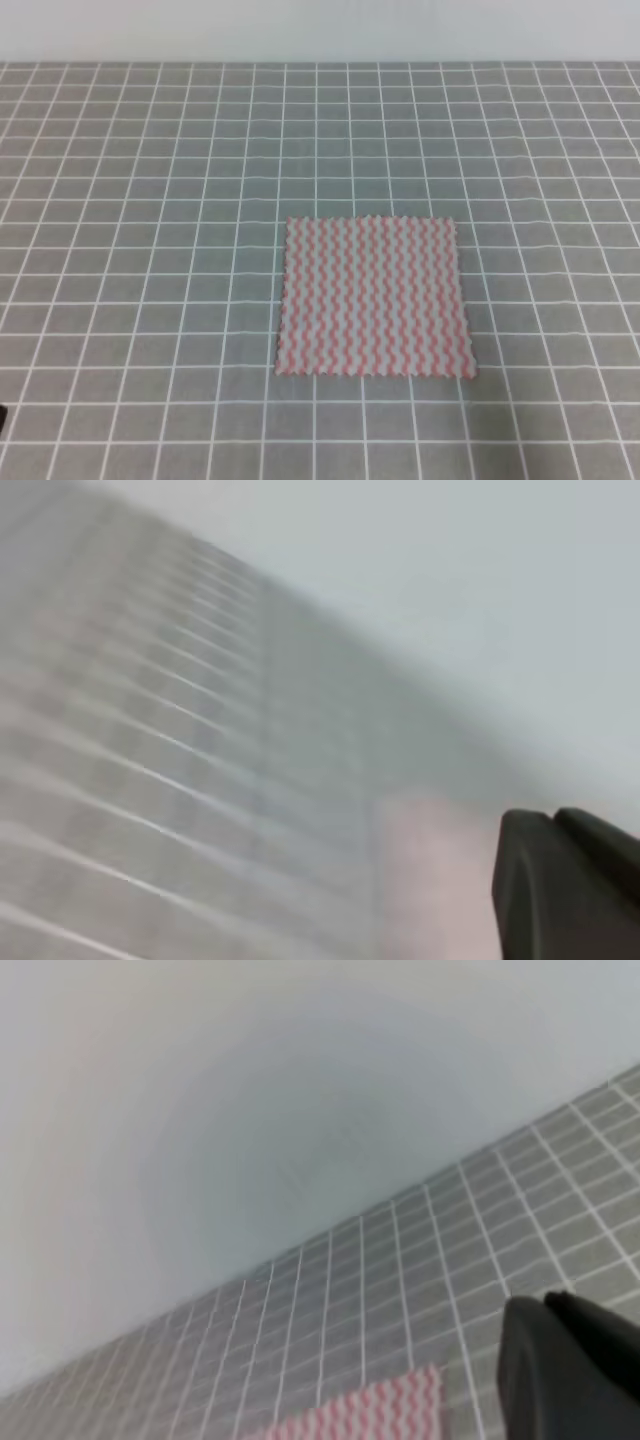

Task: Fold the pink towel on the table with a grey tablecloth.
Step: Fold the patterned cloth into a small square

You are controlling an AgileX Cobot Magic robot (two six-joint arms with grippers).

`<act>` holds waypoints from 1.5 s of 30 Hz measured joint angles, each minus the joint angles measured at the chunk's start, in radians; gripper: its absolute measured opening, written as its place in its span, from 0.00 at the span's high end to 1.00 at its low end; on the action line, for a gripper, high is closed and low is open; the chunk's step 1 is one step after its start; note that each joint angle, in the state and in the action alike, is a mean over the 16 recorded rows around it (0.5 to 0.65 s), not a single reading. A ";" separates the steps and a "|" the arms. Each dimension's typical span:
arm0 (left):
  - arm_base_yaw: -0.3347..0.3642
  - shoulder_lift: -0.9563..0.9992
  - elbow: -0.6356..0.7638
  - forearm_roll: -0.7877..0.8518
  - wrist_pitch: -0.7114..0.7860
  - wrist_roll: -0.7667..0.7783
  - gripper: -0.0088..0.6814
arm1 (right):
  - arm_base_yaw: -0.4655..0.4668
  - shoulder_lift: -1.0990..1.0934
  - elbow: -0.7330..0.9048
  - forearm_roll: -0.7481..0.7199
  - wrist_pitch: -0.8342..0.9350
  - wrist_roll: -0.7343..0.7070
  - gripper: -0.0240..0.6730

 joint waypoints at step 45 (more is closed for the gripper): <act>-0.012 0.906 -0.551 -0.389 0.387 0.566 0.99 | 0.213 1.026 -0.551 -0.548 0.555 0.254 0.99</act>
